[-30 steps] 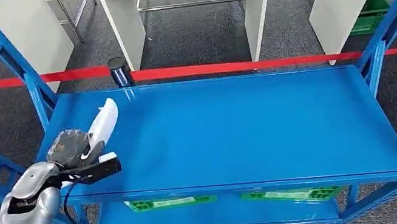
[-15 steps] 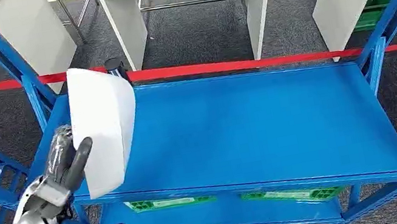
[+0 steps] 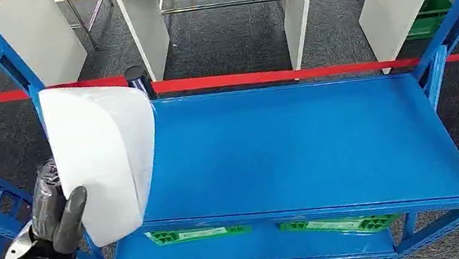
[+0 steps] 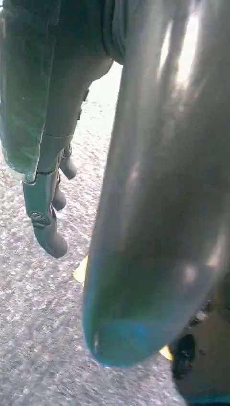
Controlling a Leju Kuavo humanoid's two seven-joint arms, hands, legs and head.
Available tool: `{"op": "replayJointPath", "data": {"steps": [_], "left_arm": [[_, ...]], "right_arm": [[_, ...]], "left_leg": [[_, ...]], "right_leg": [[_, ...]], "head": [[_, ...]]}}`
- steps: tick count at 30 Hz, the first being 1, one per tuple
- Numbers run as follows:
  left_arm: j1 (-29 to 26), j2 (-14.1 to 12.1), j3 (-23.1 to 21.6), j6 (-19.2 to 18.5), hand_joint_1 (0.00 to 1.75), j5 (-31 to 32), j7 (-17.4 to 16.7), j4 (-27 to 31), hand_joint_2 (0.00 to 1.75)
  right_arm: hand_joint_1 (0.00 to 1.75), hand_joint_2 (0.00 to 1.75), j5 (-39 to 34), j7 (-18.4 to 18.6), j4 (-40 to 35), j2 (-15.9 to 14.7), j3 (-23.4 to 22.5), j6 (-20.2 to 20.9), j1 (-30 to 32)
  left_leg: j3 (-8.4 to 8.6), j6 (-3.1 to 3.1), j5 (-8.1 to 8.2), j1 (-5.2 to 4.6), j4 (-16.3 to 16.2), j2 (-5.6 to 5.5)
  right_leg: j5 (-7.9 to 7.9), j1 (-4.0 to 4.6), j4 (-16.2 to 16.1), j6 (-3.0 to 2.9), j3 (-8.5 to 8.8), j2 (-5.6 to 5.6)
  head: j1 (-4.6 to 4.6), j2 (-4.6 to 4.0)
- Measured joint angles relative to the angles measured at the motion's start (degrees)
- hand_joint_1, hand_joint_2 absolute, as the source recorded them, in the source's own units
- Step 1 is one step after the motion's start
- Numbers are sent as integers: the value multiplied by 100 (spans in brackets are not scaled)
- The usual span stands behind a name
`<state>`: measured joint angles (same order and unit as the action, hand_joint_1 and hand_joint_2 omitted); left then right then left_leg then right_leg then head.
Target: Take the parts from the cabinet and place them on the table.
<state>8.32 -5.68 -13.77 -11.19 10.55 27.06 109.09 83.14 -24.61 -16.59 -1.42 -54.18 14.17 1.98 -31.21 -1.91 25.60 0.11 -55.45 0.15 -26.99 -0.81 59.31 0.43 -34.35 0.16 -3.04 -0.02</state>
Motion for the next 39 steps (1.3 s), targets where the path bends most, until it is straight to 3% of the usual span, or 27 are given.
{"op": "replayJointPath", "data": {"steps": [2, 4, 5, 6, 8, 9, 10, 13, 14, 16, 18, 19, 20, 21, 24, 25, 27, 29, 30, 32, 33, 34, 35, 36, 37, 38, 39], "left_arm": [[-55, 31, -18, -298, 175, -514, 107, 98, 0], [-149, 53, -98, -702, 175, -1146, 214, 227, 0], [-184, 63, -151, -969, 175, -1537, 271, 291, 0], [-210, 74, -195, -1203, 175, -1878, 326, 383, 0], [-232, 96, -300, -1543, 175, -2308, 400, 599, 0], [-231, 107, -347, -1634, 175, -2399, 406, 690, 0], [-235, 109, -391, -1683, 175, -2419, 406, 765, 0], [-237, 114, -542, -1831, 175, -2474, 435, 962, 0], [-231, 116, -590, -1873, 175, -2495, 452, 1008, 0], [-222, 120, -632, -1934, 175, -2500, 479, 1077, 0], [-221, 129, -689, -1997, 175, -2506, 494, 1084, 0], [-222, 131, -728, -2019, 175, -2506, 494, 1084, 0], [-222, 138, -745, -2028, 175, -2506, 494, 1084, 0], [-221, 138, -752, -2028, 175, -2508, 496, 1084, 0], [-178, 155, -763, -2054, 175, -2508, 494, 1097, 0], [-145, 157, -772, -2083, 175, -2511, 494, 1115, 0], [-92, 155, -807, -2105, 175, -2506, 505, 1125, 0], [-25, 153, -874, -2102, 175, -2449, 527, 1123, 0], [27, 153, -922, -2096, 175, -2434, 551, 1119, 0], [90, 151, -1014, -2065, 175, -2430, 599, 1106, 0], [94, 151, -1049, -2043, 175, -2421, 614, 1099, 0], [109, 151, -1091, -2019, 175, -2401, 627, 1084, 0], [137, 149, -1141, -1975, 175, -2377, 645, 1055, 0], [158, 144, -1174, -1967, 175, -2373, 664, 1031, 0], [167, 140, -1195, -1965, 175, -2367, 699, 1016, 0], [181, 138, -1211, -1960, 175, -2366, 717, 1005, 0], [202, 136, -1243, -1958, 175, -2358, 728, 994, 0]], "right_arm": [[0, 0, 37, 53, -265, 74, -13, 282, 79], [0, 0, 77, 61, -624, 210, -31, 580, 199], [0, 0, 112, 61, -811, 293, -37, 746, 249], [0, 0, 149, 63, -1006, 365, -42, 896, 292], [0, 0, 184, 87, -1386, 507, -63, 1056, 345], [0, 0, 201, 96, -1536, 572, -81, 1097, 361], [0, 0, 219, 98, -1644, 619, -87, 1125, 368], [0, 0, 269, 160, -1987, 809, -142, 1233, 407], [0, 0, 278, 192, -2096, 842, -177, 1246, 423], [0, 0, 310, 271, -2264, 942, -241, 1305, 423], [0, 0, 348, 367, -2380, 1014, -359, 1355, 415], [0, 0, 365, 395, -2439, 1032, -428, 1361, 418], [0, 0, 374, 402, -2474, 1045, -466, 1377, 418], [0, 0, 374, 402, -2509, 1060, -505, 1385, 418], [0, 0, 376, 411, -2592, 1104, -581, 1416, 413], [0, 0, 378, 420, -2651, 1137, -603, 1458, 426], [0, 0, 398, 450, -2826, 1185, -704, 1596, 424], [0, 0, 411, 459, -3054, 1261, -844, 1746, 418], [0, 0, 422, 480, -3151, 1281, -952, 1833, 393], [0, 0, 446, 544, -3272, 1298, -1152, 1956, 352], [0, 0, 463, 562, -3340, 1300, -1244, 1993, 334], [0, 0, 496, 586, -3416, 1316, -1342, 2044, 317], [0, 0, 555, 614, -3504, 1329, -1450, 2116, 291], [0, 0, 601, 638, -3587, 1338, -1550, 2190, 264], [0, 0, 649, 664, -3695, 1346, -1682, 2270, 235], [0, 0, 658, 673, -3770, 1353, -1774, 2308, 214], [0, 0, 671, 678, -3855, 1357, -1866, 2334, 200]], "left_leg": [[-21, -28, -18, -9, -5, 1], [-36, -29, -17, -12, -14, -3], [-32, -27, -15, -9, -17, -12], [-29, -15, -7, -7, -27, -20], [-35, 38, 36, 4, -94, -26], [-53, 74, 68, -7, -141, -24], [-73, 109, 90, -50, -200, -29], [-83, 174, 51, -8, -199, -28], [-133, 194, 75, 29, -178, -41], [-307, 287, 471, 39, -636, -22], [-679, 331, 945, 64, -1554, -21], [-801, 336, 1086, 64, -1911, -21], [-788, 331, 1075, 64, -1971, -21], [-625, 309, 955, 62, -1761, -21], [358, 139, 478, 12, -257, -23], [419, 122, 543, -18, -116, -1], [371, 80, 456, -76, -117, -8], [336, 1, 312, -98, -28, -7], [308, -9, 177, -37, 40, 41], [136, -70, 35, -46, 59, 25], [46, -80, -28, -52, 57, 33], [-24, -82, -94, -59, 50, 37], [-108, -80, -162, -62, 43, 41], [-194, -69, -226, -62, 34, 41], [-287, -50, -282, -59, 19, 44], [-366, -32, -325, -54, -15, 46], [-442, -7, -356, -49, -75, 44]], "right_leg": [[-410, -11, 874, -65, -394, 2], [-621, -14, 1606, -36, -737, 1], [-574, -30, 1572, 20, -722, -1], [-425, -53, 1255, 94, -565, -2], [-34, -95, 211, 217, -43, -14], [2, -107, -133, 192, 102, -22], [43, -68, -130, 104, 150, 11], [80, -25, -107, 11, 119, 15], [115, -99, -134, -40, 112, 11], [154, -89, -138, -106, 70, 7], [190, -74, -137, -144, 6, -3], [222, -65, -136, -148, -34, -8], [253, -55, -135, -145, -69, -10], [291, -41, -136, -150, -107, -8], [398, -20, -137, -123, -173, 11], [435, 21, -141, -88, -185, 8], [503, -41, -170, -3, -195, -10], [625, -28, -259, 80, -197, -12], [516, -41, -166, 49, -260, -15], [-121, -25, 497, -78, -514, -17], [-386, -24, 947, -97, -637, -16], [-560, -21, 1333, -86, -713, -15], [-591, -26, 1566, -27, -714, -17], [-507, -34, 1536, 48, -598, -17], [-329, -48, 1256, 137, -337, -19], [-191, -62, 810, 192, -6, -20], [-144, -72, 224, 200, 409, -22]], "head": [[7, 0], [4, 0], [9, 0], [11, 0], [11, 0], [20, 0], [11, 0], [11, 0], [6, 0], [-18, 0], [-24, 0], [-28, 0], [-24, 0], [-26, 0], [-24, 0], [-9, 0], [-22, 0], [-22, 0], [-13, 0], [31, 0], [35, 0], [37, 0], [37, 0], [37, 0], [39, 0], [35, 0], [39, 0]]}}
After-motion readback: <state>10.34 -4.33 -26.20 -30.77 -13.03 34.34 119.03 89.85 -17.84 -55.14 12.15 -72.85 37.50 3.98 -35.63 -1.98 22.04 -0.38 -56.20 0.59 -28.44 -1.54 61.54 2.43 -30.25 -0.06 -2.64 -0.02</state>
